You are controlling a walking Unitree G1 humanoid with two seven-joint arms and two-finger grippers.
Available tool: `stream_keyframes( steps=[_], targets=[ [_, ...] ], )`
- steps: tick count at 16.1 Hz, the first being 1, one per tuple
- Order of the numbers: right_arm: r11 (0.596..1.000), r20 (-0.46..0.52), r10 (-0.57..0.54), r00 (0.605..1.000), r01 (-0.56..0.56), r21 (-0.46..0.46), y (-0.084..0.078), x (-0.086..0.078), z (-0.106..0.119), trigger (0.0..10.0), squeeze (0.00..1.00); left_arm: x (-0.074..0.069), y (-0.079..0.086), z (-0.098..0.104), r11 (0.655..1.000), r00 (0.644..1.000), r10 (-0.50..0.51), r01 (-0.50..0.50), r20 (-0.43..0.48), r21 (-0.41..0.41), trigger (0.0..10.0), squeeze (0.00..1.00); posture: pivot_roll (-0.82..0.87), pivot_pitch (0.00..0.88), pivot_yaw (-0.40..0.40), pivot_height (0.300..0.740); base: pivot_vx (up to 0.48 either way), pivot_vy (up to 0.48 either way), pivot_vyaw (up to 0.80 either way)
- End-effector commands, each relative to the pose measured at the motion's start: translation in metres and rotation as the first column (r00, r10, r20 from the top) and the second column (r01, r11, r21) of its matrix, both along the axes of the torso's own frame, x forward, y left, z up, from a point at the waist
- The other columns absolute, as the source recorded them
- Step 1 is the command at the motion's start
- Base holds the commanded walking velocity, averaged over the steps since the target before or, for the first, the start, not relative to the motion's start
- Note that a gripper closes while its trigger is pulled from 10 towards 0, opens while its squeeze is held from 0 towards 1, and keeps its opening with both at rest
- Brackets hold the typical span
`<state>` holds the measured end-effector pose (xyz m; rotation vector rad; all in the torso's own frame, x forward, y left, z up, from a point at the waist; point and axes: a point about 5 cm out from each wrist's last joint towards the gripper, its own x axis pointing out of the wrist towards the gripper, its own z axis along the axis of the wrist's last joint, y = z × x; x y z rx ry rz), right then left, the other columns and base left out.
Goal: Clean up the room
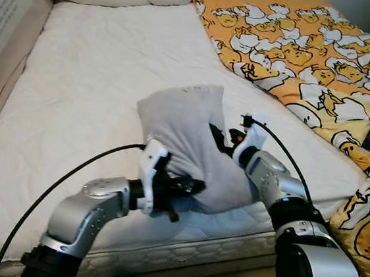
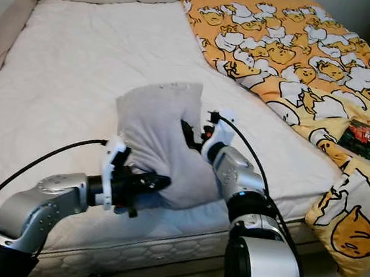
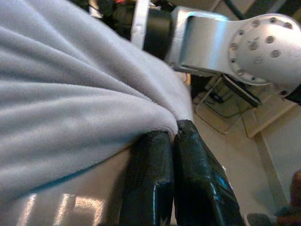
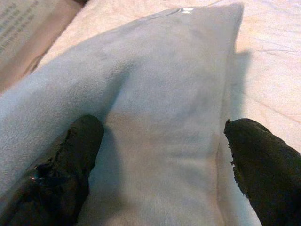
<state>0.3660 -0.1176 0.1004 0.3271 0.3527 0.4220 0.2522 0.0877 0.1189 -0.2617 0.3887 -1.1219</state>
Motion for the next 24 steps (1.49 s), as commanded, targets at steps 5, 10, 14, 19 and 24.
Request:
stream_keyframes(
  steps=[5,10,14,19,24],
  targets=[
    [0.997,-0.103,-0.072,0.992,0.069,-0.036,-0.033,-0.024,-0.033,10.0,0.00,0.002,-0.014,0.009,0.998,0.995,-0.023,0.017,0.092,0.058,10.0,0.00,-0.07,0.075,-0.015,0.740,0.000,0.000,0.00],
    [0.970,-0.100,-0.113,0.989,0.132,0.206,-0.047,-0.029,-0.024,10.0,0.00,0.005,-0.008,0.037,0.998,0.968,-0.013,-0.002,0.250,0.060,10.0,1.00,-0.07,0.075,-0.012,0.740,0.000,0.000,0.00],
    [0.978,-0.115,-0.106,0.988,0.125,0.170,-0.048,-0.032,-0.022,10.0,0.00,-0.001,-0.003,0.050,0.998,0.958,-0.038,0.025,0.284,0.050,10.0,1.00,-0.07,0.074,-0.009,0.740,0.000,0.000,0.00],
    [0.986,-0.139,-0.079,0.987,0.099,0.137,-0.046,-0.037,-0.026,10.0,0.00,0.002,0.008,0.061,1.000,0.957,-0.019,0.014,0.291,0.021,10.0,1.00,-0.07,0.073,-0.016,0.740,0.000,0.000,0.00],
    [0.979,-0.130,-0.106,0.986,0.126,0.161,-0.059,-0.039,-0.024,10.0,0.00,0.050,0.047,0.043,0.929,0.904,0.337,-0.365,0.264,0.062,10.0,1.00,-0.08,0.069,-0.014,0.740,0.000,0.000,0.00]
  ],
)
